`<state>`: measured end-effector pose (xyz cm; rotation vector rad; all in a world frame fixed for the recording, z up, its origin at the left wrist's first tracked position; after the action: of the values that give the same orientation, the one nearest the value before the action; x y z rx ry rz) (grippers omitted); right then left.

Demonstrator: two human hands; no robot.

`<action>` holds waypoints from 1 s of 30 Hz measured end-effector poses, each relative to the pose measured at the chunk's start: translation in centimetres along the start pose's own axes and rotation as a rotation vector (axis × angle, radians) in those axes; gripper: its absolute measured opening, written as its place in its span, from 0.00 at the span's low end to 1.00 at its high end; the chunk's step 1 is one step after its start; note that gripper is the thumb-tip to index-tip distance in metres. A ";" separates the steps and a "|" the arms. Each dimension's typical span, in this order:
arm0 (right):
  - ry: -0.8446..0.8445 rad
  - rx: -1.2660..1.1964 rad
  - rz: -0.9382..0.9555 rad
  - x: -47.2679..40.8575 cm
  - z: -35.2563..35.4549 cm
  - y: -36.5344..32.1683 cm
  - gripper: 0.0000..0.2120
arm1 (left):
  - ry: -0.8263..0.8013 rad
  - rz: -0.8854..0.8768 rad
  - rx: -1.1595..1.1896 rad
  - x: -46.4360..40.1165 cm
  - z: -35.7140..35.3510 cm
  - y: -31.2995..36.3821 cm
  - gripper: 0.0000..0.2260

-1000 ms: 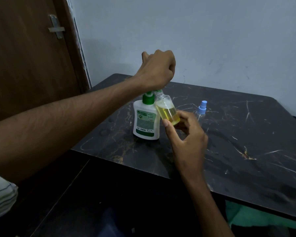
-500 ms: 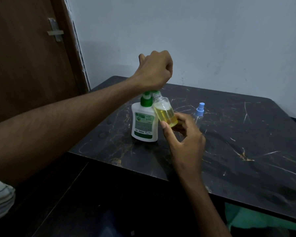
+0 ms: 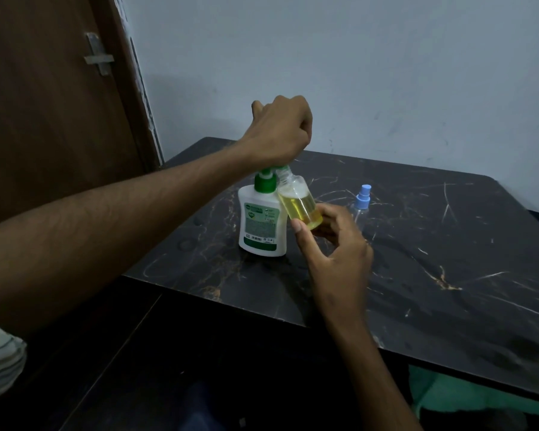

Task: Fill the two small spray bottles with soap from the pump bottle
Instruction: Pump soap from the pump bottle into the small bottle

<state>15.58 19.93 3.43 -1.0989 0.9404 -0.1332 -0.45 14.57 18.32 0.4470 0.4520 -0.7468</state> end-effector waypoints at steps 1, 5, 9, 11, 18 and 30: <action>0.002 -0.004 0.002 0.0 0.0 0.0 0.13 | -0.005 0.000 -0.003 0.1 -0.1 -0.1 0.16; -0.006 0.003 0.004 0.1 0.1 -0.1 0.13 | -0.003 -0.002 0.006 0.1 0.1 0.1 0.16; -0.001 0.012 0.014 0.0 0.0 -0.1 0.13 | 0.024 -0.010 0.020 -0.1 0.3 0.1 0.16; -0.002 0.007 0.015 0.0 0.1 0.0 0.13 | 0.023 -0.017 0.009 0.0 -0.1 0.0 0.16; 0.001 -0.002 0.018 0.1 0.0 -0.1 0.14 | 0.044 -0.013 0.027 -0.2 0.5 0.2 0.15; -0.005 0.004 0.015 0.1 0.0 -0.2 0.13 | 0.044 -0.024 0.020 -0.2 0.4 0.4 0.15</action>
<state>15.71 19.80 3.54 -1.0881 0.9437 -0.1199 -0.22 14.71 18.88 0.4781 0.4922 -0.7662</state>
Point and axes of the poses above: each hand's wrist, its own x-axis away from the middle knuckle, its own z-axis out of the back of the hand, y = z × x, the point moved 5 cm from there along -x, towards the middle knuckle
